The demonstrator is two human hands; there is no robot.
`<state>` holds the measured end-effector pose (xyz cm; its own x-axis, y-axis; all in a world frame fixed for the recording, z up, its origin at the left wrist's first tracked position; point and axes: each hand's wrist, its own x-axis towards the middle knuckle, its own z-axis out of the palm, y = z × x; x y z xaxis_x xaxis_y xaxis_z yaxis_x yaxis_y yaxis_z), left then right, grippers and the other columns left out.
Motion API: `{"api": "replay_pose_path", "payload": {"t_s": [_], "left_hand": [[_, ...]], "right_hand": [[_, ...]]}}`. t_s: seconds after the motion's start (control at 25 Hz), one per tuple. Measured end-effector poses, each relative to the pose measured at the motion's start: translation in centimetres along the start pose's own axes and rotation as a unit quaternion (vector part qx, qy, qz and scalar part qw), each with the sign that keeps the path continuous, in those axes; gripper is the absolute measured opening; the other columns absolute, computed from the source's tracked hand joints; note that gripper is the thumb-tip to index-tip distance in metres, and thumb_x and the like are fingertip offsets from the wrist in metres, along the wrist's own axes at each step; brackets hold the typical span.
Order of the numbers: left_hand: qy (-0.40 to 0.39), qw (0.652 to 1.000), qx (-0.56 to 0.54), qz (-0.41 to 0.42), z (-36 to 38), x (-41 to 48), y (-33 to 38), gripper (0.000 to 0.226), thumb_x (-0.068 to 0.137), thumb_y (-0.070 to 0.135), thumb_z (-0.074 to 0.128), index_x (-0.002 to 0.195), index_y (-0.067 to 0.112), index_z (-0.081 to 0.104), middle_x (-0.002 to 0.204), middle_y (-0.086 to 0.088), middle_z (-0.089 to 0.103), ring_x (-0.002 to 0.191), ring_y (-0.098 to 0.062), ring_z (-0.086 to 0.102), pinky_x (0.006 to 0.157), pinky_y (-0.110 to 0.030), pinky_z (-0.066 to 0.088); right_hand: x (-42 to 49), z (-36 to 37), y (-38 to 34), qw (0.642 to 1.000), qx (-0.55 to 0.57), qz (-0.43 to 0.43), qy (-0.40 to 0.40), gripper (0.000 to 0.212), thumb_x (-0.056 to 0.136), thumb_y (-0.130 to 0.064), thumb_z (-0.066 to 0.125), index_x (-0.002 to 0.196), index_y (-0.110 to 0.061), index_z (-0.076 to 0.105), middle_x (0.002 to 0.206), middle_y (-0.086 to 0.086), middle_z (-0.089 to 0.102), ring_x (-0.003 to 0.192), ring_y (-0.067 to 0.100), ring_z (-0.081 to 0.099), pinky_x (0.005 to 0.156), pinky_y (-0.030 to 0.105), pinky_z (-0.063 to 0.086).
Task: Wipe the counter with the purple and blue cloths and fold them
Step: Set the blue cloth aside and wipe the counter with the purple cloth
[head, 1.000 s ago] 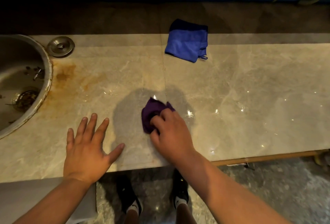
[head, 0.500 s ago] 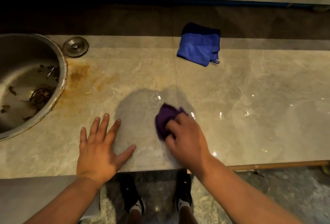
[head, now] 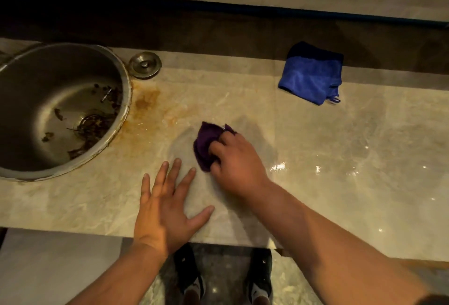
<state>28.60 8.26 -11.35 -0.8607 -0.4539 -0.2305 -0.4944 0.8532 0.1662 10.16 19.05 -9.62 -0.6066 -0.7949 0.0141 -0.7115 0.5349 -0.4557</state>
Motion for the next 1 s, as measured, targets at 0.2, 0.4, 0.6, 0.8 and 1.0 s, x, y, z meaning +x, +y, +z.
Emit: {"api": "replay_pose_path", "payload": {"t_s": [0.2, 0.4, 0.6, 0.8, 1.0], "left_hand": [[0.031, 0.999, 0.007, 0.009, 0.9, -0.2, -0.2, 0.096, 0.085, 0.091, 0.031, 0.164, 0.036, 0.027, 0.177, 0.0, 0.012, 0.164, -0.021, 0.002, 0.129, -0.061, 0.009], [0.058, 0.998, -0.018, 0.016, 1.4, -0.2, -0.4, 0.094, 0.083, 0.088, 0.041, 0.16, 0.035, 0.037, 0.175, -0.001, 0.022, 0.163, -0.023, 0.011, 0.128, -0.063, 0.013], [0.078, 0.996, -0.029, 0.02, 1.3, -0.2, -0.3, 0.087, 0.083, 0.085, 0.047, 0.153, 0.032, 0.049, 0.172, -0.005, 0.032, 0.161, -0.027, 0.021, 0.125, -0.065, 0.019], [0.086, 0.995, -0.052, 0.028, 1.2, -0.6, -0.6, 0.079, 0.082, 0.079, 0.06, 0.144, 0.029, 0.06, 0.167, -0.004, 0.041, 0.16, -0.027, 0.026, 0.125, -0.065, 0.021], [0.091, 0.994, -0.044, 0.029, 1.2, -0.5, -0.5, 0.077, 0.081, 0.078, 0.06, 0.139, 0.027, 0.063, 0.163, -0.006, 0.047, 0.158, -0.029, 0.031, 0.123, -0.067, 0.023]], "right_hand": [[-2.0, -1.8, 4.3, 0.996, -0.024, -0.076, -0.04, 0.016, 0.074, -0.023, 0.059, 0.084, -0.013, 0.066, 0.09, 0.011, 0.06, 0.081, 0.037, 0.058, 0.077, 0.041, 0.047], [7.3, -0.1, 0.1, 0.999, -0.017, 0.042, 0.014, 0.022, 0.073, -0.013, 0.064, 0.093, -0.011, 0.074, 0.096, 0.015, 0.067, 0.088, 0.041, 0.062, 0.089, 0.041, 0.044], [1.4, -0.7, 0.5, 0.991, 0.022, -0.107, -0.078, 0.018, 0.077, -0.019, 0.061, 0.091, -0.016, 0.072, 0.095, 0.007, 0.065, 0.084, 0.032, 0.059, 0.08, 0.037, 0.043], [8.8, -1.5, 2.3, 0.995, 0.024, 0.096, 0.028, 0.034, 0.083, -0.007, 0.063, 0.115, -0.017, 0.069, 0.109, 0.008, 0.069, 0.1, 0.029, 0.064, 0.084, 0.034, 0.05], [10.8, 1.5, -3.7, 0.983, 0.127, 0.115, 0.069, 0.047, 0.083, -0.006, 0.066, 0.129, -0.012, 0.068, 0.122, 0.011, 0.073, 0.113, 0.029, 0.068, 0.102, 0.039, 0.053]]}}
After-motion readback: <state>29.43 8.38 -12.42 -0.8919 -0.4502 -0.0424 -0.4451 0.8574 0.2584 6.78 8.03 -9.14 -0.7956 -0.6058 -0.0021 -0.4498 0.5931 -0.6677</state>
